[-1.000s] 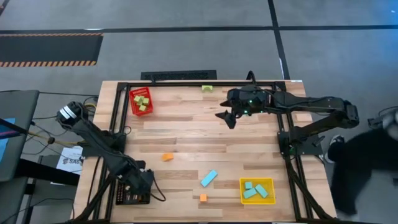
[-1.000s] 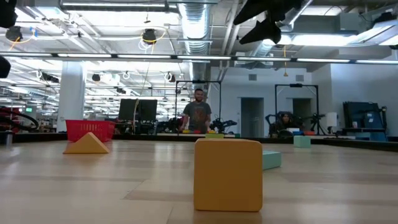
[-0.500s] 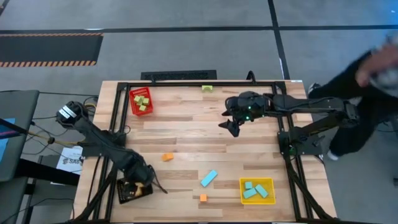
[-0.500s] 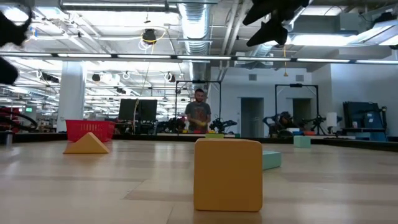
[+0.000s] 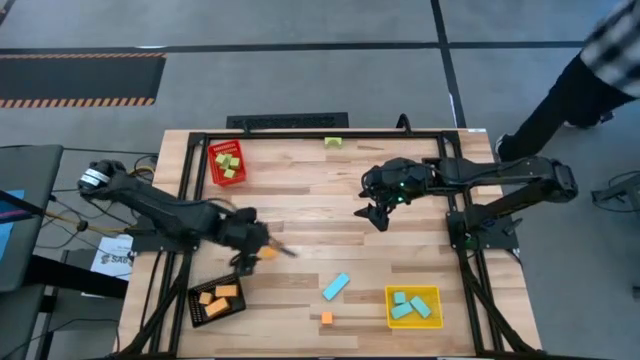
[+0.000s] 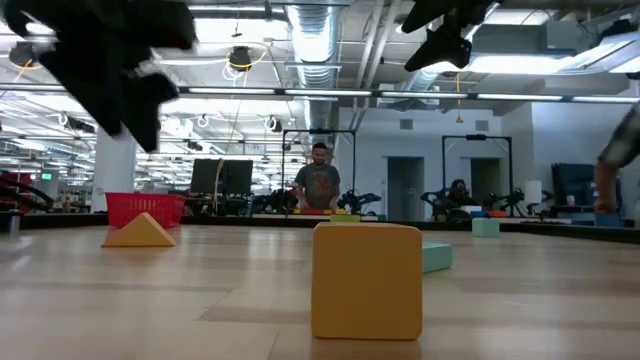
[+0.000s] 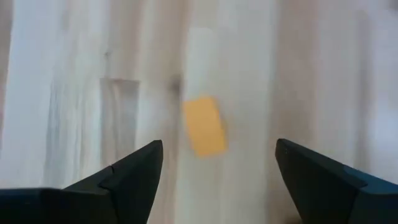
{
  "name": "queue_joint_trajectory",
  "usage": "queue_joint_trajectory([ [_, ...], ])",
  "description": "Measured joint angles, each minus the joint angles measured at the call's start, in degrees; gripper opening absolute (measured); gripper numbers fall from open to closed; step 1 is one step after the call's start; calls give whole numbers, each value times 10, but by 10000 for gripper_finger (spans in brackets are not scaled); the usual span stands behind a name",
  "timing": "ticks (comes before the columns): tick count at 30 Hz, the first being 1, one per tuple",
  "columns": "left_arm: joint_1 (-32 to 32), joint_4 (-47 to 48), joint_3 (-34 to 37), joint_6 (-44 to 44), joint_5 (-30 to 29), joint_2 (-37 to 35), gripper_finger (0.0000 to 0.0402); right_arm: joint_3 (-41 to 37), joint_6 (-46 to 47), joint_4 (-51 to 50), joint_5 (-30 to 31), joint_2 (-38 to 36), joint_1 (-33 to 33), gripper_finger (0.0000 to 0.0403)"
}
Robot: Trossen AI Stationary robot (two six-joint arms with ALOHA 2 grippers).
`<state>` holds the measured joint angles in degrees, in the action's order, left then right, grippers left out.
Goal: Sort & place blocks by color
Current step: Put the yellow block into the black bin
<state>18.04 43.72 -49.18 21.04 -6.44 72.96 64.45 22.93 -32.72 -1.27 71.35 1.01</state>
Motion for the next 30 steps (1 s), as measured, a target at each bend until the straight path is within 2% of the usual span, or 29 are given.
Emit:
queue_joint_trajectory([
  [5,-37,-69,16,51,-5,71,298,0,12,-6,1,0,-4,319],
  [17,-11,-126,17,120,-19,200,297,0,21,-35,2,0,-9,319],
  [21,0,-143,16,138,-35,216,288,0,12,-36,2,0,-9,319],
  [23,4,-145,16,148,-40,217,267,0,8,-36,3,0,-9,319],
  [25,4,-144,16,158,-39,215,231,0,7,-37,3,0,-9,319],
  [29,3,-139,15,154,-6,209,106,0,4,-37,14,0,-9,319],
  [30,1,-135,16,149,10,203,93,0,1,-36,14,0,-9,319],
])
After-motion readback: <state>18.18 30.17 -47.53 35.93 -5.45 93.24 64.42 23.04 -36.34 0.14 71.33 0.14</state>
